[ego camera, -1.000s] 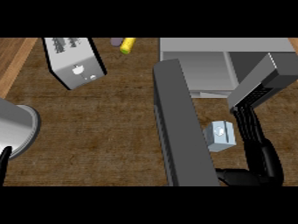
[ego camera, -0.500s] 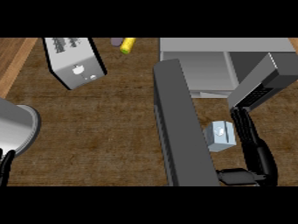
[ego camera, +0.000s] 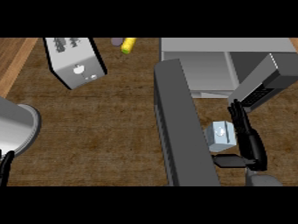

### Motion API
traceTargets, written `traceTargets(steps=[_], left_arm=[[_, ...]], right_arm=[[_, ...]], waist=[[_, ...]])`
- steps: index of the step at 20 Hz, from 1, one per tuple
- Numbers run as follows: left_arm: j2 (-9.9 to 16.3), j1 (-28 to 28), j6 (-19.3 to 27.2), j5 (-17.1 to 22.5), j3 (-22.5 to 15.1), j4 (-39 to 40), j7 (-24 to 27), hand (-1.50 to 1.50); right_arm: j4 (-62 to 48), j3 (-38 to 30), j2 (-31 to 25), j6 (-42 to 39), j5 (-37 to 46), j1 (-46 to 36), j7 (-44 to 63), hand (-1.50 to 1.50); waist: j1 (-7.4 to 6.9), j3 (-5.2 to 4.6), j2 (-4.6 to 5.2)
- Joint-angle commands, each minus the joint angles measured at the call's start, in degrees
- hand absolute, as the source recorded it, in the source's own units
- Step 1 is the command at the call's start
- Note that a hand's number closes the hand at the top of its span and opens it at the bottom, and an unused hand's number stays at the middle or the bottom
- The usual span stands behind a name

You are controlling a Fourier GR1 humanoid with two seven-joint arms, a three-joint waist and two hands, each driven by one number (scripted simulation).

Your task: Pick up the milk, place it into the microwave and close the microwave

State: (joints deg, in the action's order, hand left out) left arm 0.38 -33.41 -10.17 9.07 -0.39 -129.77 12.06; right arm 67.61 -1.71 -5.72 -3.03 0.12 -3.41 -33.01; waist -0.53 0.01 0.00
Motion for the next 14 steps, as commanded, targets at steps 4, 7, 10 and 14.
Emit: traceTargets(steps=[4, 7, 10, 14], left_arm=[[0.7, -1.8, -2.7, 2.8, 2.6, 0.4, 0.7, -1.50], [-0.4, 4.5, 1.1, -0.2, 0.7, 2.2, -2.6, -1.50], [-0.4, 1.1, 0.6, -1.2, -0.4, -1.4, -3.2, -1.50], [0.9, 1.2, 0.1, 2.1, 0.1, -3.7, -4.8, -1.50]], right_arm=[[-14.0, -3.9, -0.3, 6.8, 3.9, -5.5, -5.8, -1.50], [-17.1, -4.9, -1.3, 6.4, 3.7, -4.5, -10.0, -1.50], [-26.4, -7.7, -5.0, 1.4, 2.1, -9.2, -13.4, -1.50], [-27.7, -3.5, -3.9, -12.8, 0.1, -10.2, -12.6, -1.50]], waist=[[-0.21, 0.01, 0.04], [0.31, 0.01, 0.06], [-0.02, 0.03, 0.04], [-0.59, 0.10, 0.16]])
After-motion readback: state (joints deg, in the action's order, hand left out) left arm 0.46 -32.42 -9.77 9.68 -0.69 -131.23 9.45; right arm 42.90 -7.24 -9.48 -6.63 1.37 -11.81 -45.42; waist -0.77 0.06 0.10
